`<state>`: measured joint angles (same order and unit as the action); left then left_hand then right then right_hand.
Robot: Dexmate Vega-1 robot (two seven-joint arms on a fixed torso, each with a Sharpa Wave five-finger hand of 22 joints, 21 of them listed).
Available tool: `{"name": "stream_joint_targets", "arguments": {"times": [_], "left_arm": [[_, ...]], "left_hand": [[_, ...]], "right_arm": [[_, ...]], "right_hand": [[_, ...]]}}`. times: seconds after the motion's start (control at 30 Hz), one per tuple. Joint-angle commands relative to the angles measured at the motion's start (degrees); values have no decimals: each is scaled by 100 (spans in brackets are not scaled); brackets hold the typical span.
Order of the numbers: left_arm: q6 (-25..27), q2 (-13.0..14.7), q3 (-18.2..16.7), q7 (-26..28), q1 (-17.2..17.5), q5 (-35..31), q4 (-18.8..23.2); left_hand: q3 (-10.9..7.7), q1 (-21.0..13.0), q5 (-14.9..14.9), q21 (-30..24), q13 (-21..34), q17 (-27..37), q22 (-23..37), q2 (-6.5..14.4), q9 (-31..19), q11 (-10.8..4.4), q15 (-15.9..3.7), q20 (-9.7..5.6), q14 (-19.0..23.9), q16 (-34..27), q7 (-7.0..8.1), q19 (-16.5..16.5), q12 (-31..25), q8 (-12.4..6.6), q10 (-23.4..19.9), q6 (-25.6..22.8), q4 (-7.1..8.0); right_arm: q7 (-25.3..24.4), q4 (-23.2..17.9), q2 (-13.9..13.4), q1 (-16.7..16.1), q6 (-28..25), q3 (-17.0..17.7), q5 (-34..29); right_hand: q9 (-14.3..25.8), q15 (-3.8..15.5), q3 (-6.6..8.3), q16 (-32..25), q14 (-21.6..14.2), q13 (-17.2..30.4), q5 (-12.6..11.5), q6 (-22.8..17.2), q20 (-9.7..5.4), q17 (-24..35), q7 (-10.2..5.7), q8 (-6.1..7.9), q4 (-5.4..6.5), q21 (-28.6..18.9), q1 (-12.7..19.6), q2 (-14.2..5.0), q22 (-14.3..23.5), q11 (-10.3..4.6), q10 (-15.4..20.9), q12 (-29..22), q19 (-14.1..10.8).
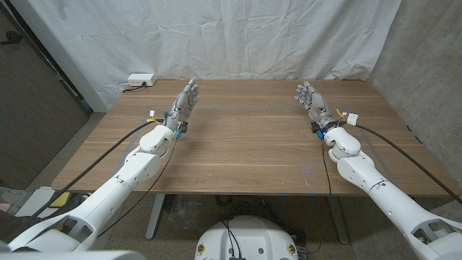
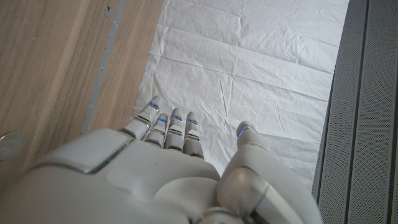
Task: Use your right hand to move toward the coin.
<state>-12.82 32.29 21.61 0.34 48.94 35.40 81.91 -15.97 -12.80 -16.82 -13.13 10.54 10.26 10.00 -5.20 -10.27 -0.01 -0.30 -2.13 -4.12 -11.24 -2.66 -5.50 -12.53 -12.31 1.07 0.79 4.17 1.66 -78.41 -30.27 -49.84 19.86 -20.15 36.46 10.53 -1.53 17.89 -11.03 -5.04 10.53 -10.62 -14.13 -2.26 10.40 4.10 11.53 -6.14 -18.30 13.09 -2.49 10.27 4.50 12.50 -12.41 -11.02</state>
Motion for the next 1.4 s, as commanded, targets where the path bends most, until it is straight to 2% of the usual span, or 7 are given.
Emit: {"name": "stream_joint_targets", "arguments": {"times": [0.03, 0.37, 0.6, 0.87, 1.13, 1.4], "left_arm": [[38, 56, 0, -49, 2, -6, 37], [7, -12, 63, -176, -121, -8, -110], [-8, 10, 17, -33, -22, -33, -1], [188, 225, 16, -99, 46, -44, 227], [221, 253, 2, -114, 70, -11, 269], [205, 217, 22, -130, 42, -13, 244]], "left_hand": [[-12, -93, -39, -20, 12, 7, 29, 10, -26, 0, -1, -436, 24, -24, -26, 30, -38, -31, -19, -44, -21], [-12, -113, -36, -11, 12, 8, 29, 24, -26, -15, -13, -438, 33, -17, -21, 35, -31, -24, -28, -56, -30], [-13, -134, -33, -3, 13, 8, 29, 38, -27, -15, -10, -428, 39, -11, -19, 40, -21, -14, -28, -58, -38], [-19, -164, -27, 13, 13, 8, 29, 62, -27, -15, -2, -418, 23, 5, -7, 32, -3, 8, -10, -33, -48], [-23, -188, -20, 23, 13, 8, 30, 83, -28, -10, 12, -406, 25, 11, -21, 32, 7, 15, -9, -37, -56], [-28, -211, -12, 32, 14, 9, 30, 105, -29, 4, 17, -389, 36, 12, -20, 31, 10, 21, -21, -45, -64]], "right_arm": [[-192, -24, -52, 33, 51, -48, -293], [-454, -50, -125, 2, 153, -63, -632], [-715, -31, -124, 23, 244, -93, -948], [-844, -24, -153, 94, 241, -150, -1202], [-963, -62, -211, 143, 231, -192, -1450], [-1350, -137, -301, 159, 109, -235, -1932]], "right_hand": [[33, -2, 6, -23, -66, 11, -35, -33, -103, 13, -7, 12, -28, 24, 36, -16, 18, -22, 30, -33, -61], [33, 10, 11, -34, -120, 11, -34, -47, -106, 16, -42, 11, -34, 27, 43, -26, 19, -50, 36, -31, -106], [34, 20, 13, -23, -112, 12, -34, -70, -108, 15, -21, 16, -44, 35, 55, -24, 19, -55, -2, -14, -115], [34, 32, 13, -9, -95, 12, -35, -93, -114, 14, -17, 20, -54, 48, 64, -21, 20, -58, -19, -5, -119], [35, 26, 15, -4, -95, 12, -37, -104, -117, 15, -4, 20, -59, 60, 71, -23, 20, -78, -53, 10, -124], [35, 26, 15, 0, -94, 13, -39, -108, -114, 16, -19, 18, -62, 70, 73, -25, 20, -80, -66, 15, -125]]}}
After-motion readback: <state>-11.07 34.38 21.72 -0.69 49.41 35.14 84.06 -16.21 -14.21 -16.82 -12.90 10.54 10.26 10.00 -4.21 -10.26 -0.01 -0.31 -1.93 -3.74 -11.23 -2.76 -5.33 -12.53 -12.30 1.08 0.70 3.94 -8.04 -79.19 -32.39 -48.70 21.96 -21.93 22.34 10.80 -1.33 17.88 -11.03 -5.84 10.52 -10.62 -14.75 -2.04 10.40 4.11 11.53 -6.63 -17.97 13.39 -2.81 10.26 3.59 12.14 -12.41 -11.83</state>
